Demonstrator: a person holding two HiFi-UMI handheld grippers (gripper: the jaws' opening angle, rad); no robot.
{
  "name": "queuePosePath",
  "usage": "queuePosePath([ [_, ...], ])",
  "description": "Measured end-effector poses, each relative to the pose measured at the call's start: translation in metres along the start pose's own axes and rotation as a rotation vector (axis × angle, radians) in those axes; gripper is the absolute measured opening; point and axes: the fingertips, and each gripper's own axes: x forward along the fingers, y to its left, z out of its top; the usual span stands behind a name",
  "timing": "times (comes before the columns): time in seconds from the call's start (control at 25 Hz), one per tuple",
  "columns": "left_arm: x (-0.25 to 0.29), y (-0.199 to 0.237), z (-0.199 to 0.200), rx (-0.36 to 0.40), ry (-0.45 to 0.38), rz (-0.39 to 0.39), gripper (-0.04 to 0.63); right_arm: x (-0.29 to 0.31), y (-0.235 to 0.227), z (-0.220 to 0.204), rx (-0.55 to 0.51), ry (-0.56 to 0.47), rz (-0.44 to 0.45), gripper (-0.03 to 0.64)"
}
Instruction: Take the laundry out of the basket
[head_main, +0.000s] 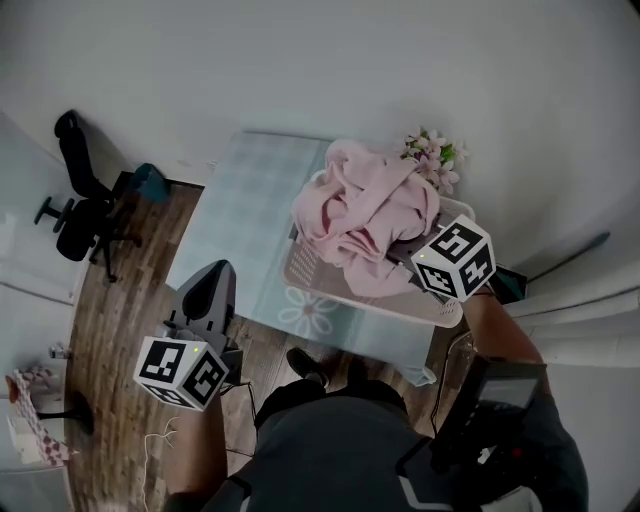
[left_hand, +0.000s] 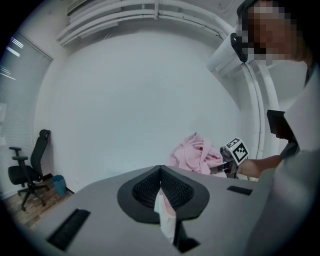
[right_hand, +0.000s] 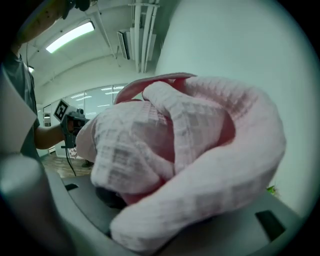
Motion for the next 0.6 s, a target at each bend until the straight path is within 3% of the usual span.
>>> queuePosePath([
  [0.24,-0.031,0.012,-0.004,0.007,-0.043,0.05,0.008,-0.019,0.024,0.053,-0.031,-0.142,-0.009,0.293],
  [0.48,-0.036,0.019,-0.027,0.031,-0.094,0.119,0.008,-0.015,0.028,0.062,-0.037,-0.277,0.011,0.293],
  [0.6,-0.074,0.046,-0.022,0.035,-0.13,0.173,0.008,0.003,0.064,0.089,-0.042,-0.315,0.045,0.293],
])
